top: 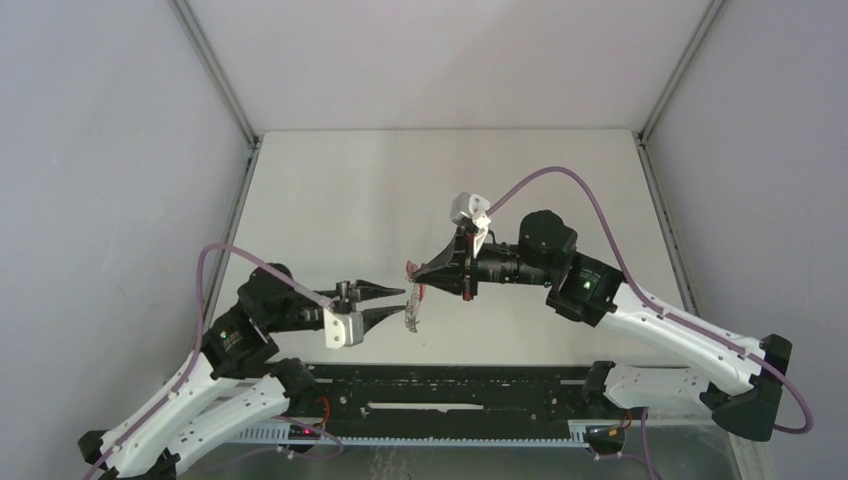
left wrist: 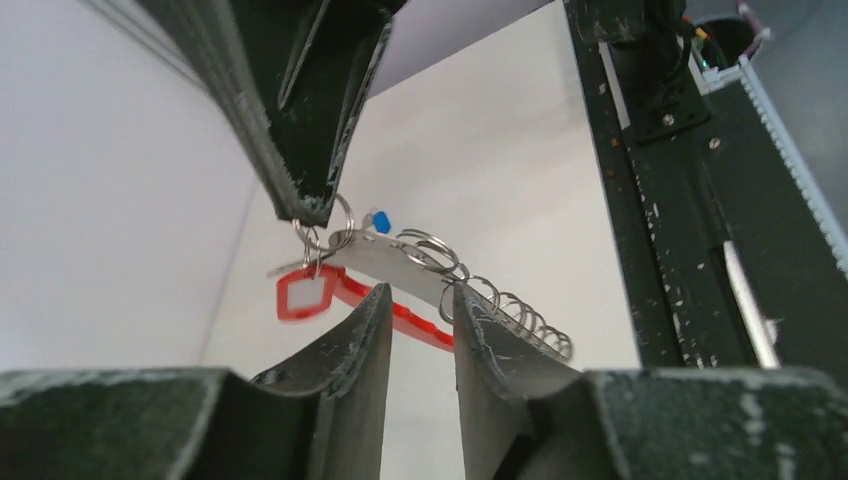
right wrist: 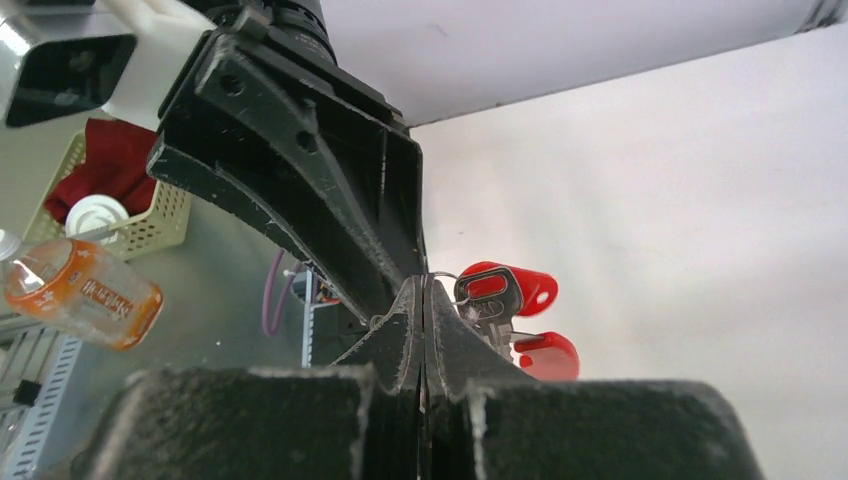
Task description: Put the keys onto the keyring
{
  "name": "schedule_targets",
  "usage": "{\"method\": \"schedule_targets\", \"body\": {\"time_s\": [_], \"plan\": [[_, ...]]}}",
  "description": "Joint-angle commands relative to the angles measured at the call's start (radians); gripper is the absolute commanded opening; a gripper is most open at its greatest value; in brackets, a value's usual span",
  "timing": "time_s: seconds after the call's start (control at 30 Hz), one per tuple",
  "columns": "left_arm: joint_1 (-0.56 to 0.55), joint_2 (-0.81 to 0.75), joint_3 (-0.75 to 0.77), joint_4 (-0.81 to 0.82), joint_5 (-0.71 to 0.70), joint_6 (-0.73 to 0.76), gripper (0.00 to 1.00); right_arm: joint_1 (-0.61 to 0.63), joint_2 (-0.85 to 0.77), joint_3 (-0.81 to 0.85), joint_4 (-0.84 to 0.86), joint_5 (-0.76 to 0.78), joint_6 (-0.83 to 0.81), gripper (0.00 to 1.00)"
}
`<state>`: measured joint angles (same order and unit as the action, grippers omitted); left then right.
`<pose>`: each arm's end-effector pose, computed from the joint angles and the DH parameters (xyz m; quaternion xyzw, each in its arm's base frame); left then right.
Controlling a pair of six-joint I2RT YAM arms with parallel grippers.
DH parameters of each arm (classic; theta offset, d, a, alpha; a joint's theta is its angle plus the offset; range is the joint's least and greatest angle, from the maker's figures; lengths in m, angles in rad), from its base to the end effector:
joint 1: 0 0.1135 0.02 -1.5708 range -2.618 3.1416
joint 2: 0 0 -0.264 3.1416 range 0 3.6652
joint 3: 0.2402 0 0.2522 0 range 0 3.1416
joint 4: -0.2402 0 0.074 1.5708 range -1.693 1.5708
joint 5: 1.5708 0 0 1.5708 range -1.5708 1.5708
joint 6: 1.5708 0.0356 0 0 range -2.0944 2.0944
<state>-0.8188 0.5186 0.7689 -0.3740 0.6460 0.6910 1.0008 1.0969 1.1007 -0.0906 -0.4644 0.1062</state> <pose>0.0628 -0.0985 0.3505 0.6400 0.3736 -0.2775 0.6113 0.1213 0.2188 0.4002 -0.4505 0.5795 0.4900 0.4703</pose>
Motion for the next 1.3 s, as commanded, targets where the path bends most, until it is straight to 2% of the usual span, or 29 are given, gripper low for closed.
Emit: {"method": "schedule_targets", "body": {"time_s": [0.0,0.1,0.17,0.4,0.53,0.83,1.03,1.27], "plan": [[-0.005,0.019,0.055,0.089,-0.076,-0.252,0.36,-0.002,-0.074,-0.078,0.235,0.045,0.038,0.0],[-0.006,0.016,0.069,0.152,-0.132,-0.367,0.46,-0.001,-0.098,-0.13,0.297,0.025,0.032,0.0],[-0.006,0.017,0.085,0.175,-0.166,-0.414,0.49,-0.001,-0.113,-0.157,0.324,0.014,0.021,0.0],[-0.006,0.054,0.138,0.12,-0.003,-0.419,0.49,-0.002,-0.132,-0.191,0.362,-0.061,-0.03,0.0],[-0.005,0.083,0.162,0.049,0.047,-0.361,0.46,0.001,-0.129,-0.191,0.369,-0.104,-0.05,0.0],[-0.006,0.116,0.185,0.017,0.009,-0.339,0.45,0.009,-0.103,-0.158,0.329,-0.15,-0.091,0.0],[-0.006,0.121,0.183,0.017,0.002,-0.346,0.38,0.03,-0.086,-0.127,0.294,-0.137,-0.136,0.0],[-0.006,0.123,0.179,-0.007,0.004,-0.328,0.16,0.042,-0.082,-0.109,0.271,-0.12,-0.166,0.0]]}}
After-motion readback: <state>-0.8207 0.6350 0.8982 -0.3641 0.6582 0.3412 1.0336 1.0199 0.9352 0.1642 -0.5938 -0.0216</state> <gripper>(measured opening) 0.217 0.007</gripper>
